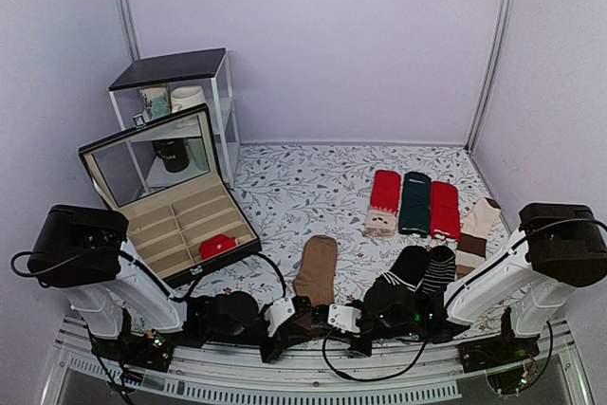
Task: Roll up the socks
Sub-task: Roll a pair of socks at the corner of the board.
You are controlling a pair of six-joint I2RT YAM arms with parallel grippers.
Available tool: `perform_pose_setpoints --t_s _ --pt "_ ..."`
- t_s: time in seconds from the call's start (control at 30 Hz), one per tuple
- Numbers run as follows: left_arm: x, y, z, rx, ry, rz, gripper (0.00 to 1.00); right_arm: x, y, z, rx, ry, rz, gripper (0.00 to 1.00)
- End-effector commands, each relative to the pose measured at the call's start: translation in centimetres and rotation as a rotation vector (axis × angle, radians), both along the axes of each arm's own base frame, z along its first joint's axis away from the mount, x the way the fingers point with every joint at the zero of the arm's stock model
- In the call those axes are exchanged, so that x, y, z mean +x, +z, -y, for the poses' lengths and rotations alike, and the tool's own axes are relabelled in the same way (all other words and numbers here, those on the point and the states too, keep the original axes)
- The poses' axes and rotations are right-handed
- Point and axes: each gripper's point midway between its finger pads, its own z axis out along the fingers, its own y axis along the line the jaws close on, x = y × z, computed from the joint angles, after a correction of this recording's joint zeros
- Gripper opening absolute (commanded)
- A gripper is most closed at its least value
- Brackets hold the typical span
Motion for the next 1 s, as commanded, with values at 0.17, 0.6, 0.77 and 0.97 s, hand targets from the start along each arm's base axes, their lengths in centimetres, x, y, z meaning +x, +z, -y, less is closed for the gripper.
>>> perform_pose_setpoints --t_s 0.17,0.6,0.77,0.97 --pt "0.1 -4.7 -4.5 0.223 0.028 -0.008 0.21 -0.2 -2.4 1.3 -0.070 -0.103 -0.164 0.00" --pt "1.3 3.3 -2.3 0.023 -0.035 0.471 0.32 -0.2 -4.1 2.7 -0.112 -0.256 -0.709 0.00" --pt "0.1 3.4 -1.3 0.015 -0.072 0.519 0.34 -0.7 -5.5 3.2 -0.191 -0.326 -0.833 0.00" --pt "-0.3 3.2 -0.5 0.031 -0.087 0.566 0.35 -1.1 -6.3 3.8 -0.232 -0.373 -0.897 0.00"
